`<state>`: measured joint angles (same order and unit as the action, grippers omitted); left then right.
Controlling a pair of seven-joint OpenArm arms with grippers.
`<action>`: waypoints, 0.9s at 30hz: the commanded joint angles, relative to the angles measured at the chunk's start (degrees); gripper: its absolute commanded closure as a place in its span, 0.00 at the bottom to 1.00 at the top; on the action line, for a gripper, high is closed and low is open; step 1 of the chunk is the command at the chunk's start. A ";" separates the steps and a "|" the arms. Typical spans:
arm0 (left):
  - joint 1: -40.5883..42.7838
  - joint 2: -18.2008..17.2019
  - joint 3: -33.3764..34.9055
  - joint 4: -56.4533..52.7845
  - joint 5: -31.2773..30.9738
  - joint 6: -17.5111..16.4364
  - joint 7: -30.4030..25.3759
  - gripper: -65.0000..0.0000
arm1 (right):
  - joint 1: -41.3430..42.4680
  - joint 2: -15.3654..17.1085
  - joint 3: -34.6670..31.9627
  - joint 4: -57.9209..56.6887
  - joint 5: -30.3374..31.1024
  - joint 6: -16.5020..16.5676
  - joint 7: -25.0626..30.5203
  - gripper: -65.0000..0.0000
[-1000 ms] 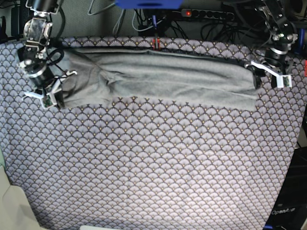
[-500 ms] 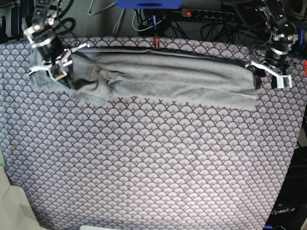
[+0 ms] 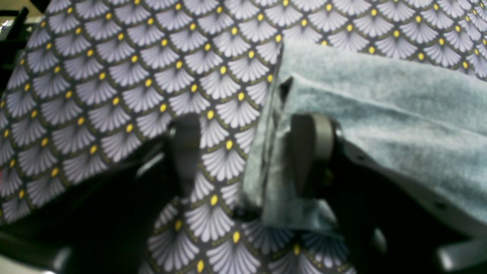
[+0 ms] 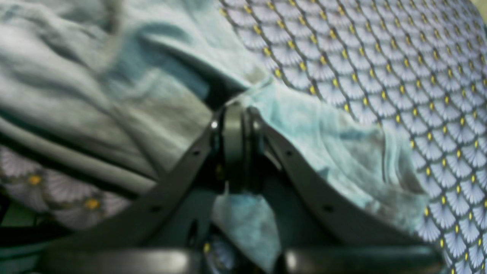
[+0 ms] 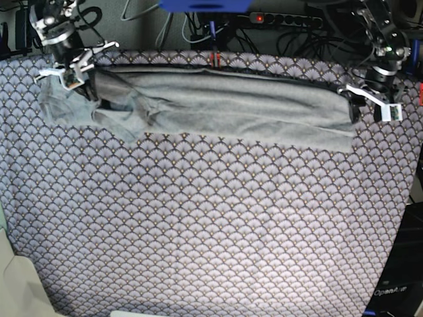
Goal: Fold the T-shirt properly
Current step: 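Pull the shirt end outward with the right gripper to straighten the strip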
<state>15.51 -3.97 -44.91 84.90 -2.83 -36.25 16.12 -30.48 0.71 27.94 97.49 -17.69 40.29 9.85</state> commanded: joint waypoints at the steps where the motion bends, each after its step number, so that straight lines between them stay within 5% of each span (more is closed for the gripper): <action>1: -0.17 -0.82 -0.15 1.21 -0.64 -0.28 -1.31 0.43 | 0.37 1.18 0.94 -0.22 0.86 -0.29 1.63 1.00; 14: -0.17 -0.91 -0.15 1.21 -0.64 -0.28 -1.31 0.43 | 5.38 2.85 13.59 -11.91 0.95 -0.29 13.23 1.00; 27: -0.08 -0.91 -0.15 0.94 -0.64 -0.28 -1.31 0.43 | 5.03 1.44 13.86 -12.17 0.68 -0.29 13.32 1.00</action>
<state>15.51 -4.10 -44.91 84.88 -2.83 -36.27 16.10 -25.12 1.34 41.39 84.47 -17.91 40.27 21.65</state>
